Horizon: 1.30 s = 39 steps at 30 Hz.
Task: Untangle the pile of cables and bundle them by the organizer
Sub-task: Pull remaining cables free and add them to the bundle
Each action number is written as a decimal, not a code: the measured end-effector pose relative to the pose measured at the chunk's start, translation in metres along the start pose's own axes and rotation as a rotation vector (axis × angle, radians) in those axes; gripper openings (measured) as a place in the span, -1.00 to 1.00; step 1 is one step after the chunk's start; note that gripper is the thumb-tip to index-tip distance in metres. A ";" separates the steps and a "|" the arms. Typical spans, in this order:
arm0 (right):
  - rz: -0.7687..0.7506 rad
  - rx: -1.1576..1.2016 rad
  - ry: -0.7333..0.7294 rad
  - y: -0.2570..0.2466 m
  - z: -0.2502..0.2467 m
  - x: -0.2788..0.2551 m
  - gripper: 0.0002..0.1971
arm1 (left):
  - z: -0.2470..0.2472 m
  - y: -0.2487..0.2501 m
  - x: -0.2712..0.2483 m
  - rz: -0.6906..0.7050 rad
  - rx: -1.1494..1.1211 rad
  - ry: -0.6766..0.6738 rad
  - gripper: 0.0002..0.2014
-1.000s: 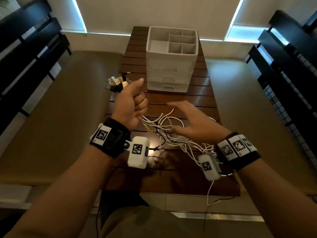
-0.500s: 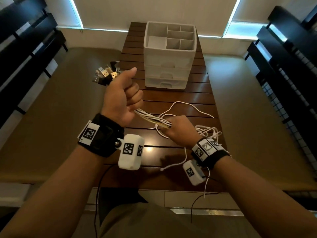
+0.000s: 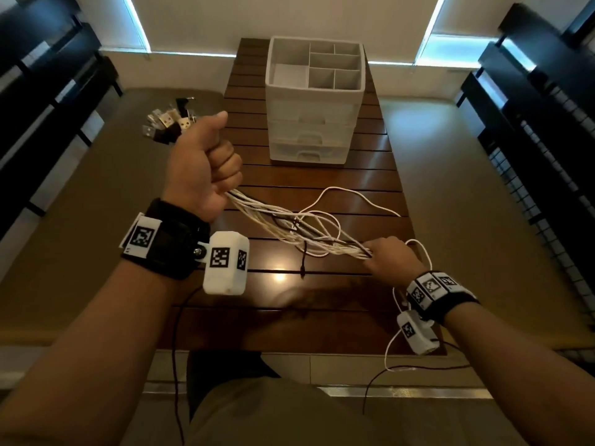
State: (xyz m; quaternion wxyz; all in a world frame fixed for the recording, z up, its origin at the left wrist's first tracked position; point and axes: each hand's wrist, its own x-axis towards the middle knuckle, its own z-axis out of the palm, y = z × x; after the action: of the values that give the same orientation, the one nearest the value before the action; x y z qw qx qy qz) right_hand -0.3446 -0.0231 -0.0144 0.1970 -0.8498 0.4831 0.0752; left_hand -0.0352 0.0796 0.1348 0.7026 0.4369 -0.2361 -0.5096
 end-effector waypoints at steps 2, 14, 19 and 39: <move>-0.077 0.025 -0.077 -0.004 -0.001 0.002 -0.59 | -0.003 -0.006 -0.001 -0.017 0.001 0.010 -0.42; -0.189 0.379 0.111 -0.068 -0.006 0.093 -0.82 | 0.001 -0.057 0.001 -0.156 0.037 0.026 -0.39; -0.111 0.248 0.009 -0.058 0.028 0.125 -0.75 | 0.000 -0.072 0.002 -0.225 0.093 0.077 -0.43; -0.035 0.526 0.504 -0.065 -0.019 0.098 -0.86 | -0.001 -0.093 0.014 -0.179 0.180 0.260 -0.47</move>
State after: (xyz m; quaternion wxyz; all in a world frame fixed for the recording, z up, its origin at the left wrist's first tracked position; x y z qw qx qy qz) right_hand -0.2391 -0.0792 -0.0111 0.2847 -0.7700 0.5048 -0.2667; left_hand -0.0765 0.0580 0.0530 0.6372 0.5793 -0.1481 -0.4862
